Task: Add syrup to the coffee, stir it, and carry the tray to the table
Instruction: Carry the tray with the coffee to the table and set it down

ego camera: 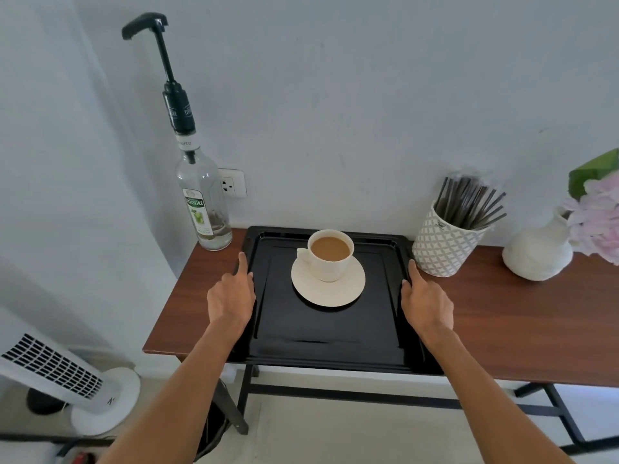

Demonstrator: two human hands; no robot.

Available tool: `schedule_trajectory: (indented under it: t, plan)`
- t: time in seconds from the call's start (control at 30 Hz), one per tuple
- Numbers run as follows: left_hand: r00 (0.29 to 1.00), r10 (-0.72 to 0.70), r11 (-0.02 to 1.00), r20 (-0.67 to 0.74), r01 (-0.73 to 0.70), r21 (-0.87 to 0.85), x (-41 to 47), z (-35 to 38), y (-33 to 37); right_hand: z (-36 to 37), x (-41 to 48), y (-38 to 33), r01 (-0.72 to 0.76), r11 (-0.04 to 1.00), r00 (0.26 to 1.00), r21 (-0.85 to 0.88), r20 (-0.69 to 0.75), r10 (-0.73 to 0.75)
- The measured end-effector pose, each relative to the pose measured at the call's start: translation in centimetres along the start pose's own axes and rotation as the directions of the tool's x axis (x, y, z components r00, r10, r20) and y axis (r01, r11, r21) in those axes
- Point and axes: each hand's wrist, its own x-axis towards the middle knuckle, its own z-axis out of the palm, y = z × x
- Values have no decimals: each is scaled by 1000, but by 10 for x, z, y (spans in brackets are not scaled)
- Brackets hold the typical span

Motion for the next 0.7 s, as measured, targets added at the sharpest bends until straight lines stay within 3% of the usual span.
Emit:
schedule_trajectory:
  t: [0.2,0.7]
  plan:
    - [999,-4,994,-33,1,-109,5,0,-2,-1,5,1,-16,994,1000,105,-16,17]
    - [992,-77,966,-100,50,-252,-28,-8,-25,-8,-2,-8,-7,984,1000,176,22,3]
